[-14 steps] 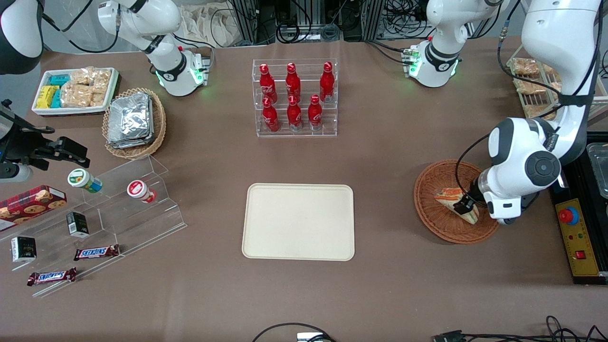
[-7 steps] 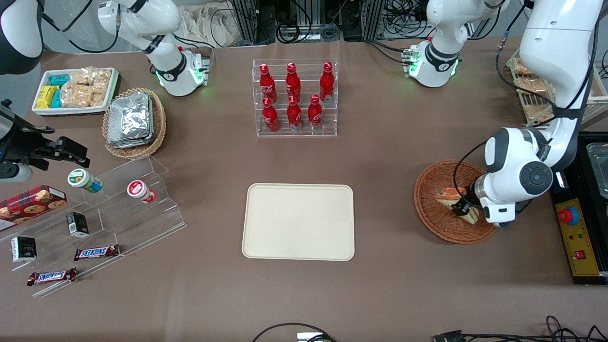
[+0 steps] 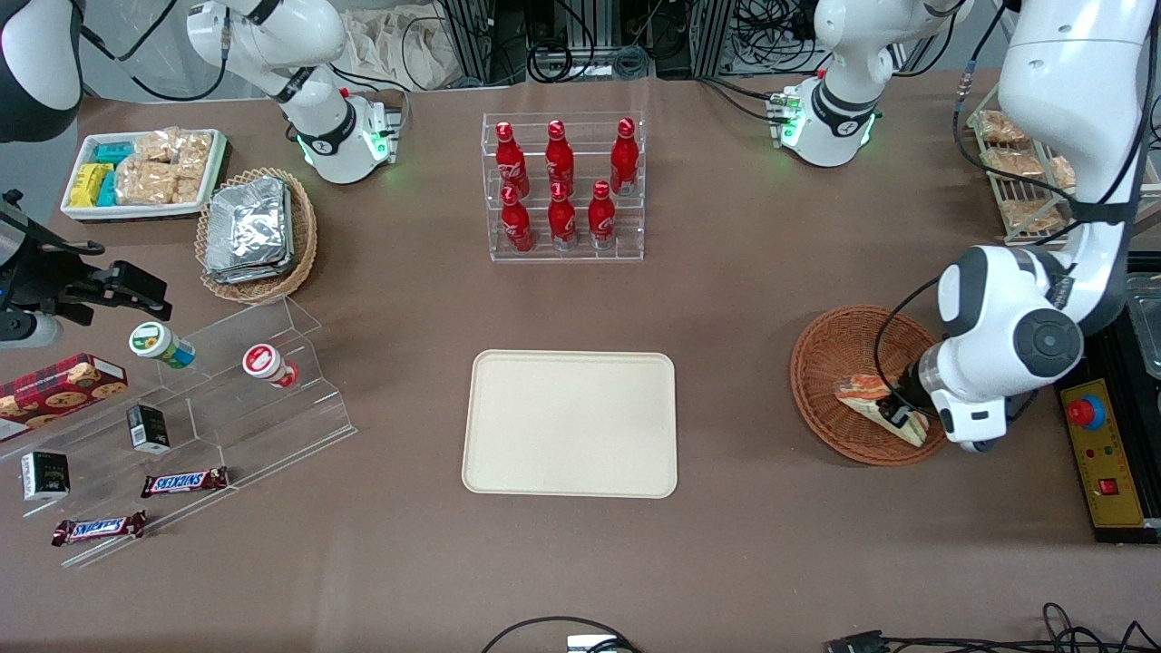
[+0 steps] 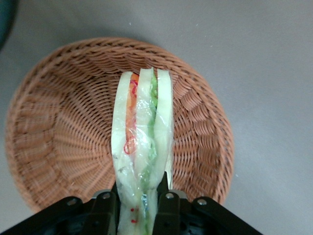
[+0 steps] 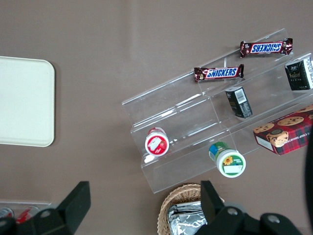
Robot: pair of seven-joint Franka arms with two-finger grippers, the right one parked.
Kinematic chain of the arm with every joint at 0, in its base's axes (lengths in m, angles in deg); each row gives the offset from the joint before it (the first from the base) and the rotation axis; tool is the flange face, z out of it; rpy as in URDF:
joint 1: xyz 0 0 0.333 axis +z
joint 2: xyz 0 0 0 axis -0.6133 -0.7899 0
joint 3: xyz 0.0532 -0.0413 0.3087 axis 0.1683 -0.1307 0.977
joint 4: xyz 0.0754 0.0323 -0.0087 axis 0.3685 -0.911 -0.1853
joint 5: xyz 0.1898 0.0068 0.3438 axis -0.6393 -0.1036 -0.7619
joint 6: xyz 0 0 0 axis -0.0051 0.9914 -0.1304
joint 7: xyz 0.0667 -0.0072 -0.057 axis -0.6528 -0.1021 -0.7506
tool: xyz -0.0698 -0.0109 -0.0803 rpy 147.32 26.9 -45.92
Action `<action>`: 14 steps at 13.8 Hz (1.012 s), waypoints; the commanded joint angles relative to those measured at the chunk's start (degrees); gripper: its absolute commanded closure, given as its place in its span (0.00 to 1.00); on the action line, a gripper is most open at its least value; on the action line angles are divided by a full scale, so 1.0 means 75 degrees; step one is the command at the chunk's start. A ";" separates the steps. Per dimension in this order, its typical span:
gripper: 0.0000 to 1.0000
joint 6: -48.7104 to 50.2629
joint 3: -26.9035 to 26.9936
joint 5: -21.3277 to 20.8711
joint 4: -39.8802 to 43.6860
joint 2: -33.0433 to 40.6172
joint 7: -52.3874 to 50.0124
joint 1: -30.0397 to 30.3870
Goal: Place sandwich from basket to tray
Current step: 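Lift the sandwich and carry it with the left gripper over the tray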
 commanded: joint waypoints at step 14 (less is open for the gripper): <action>1.00 0.1162 -0.0518 -0.0046 0.4676 -0.3255 0.3117 -0.4080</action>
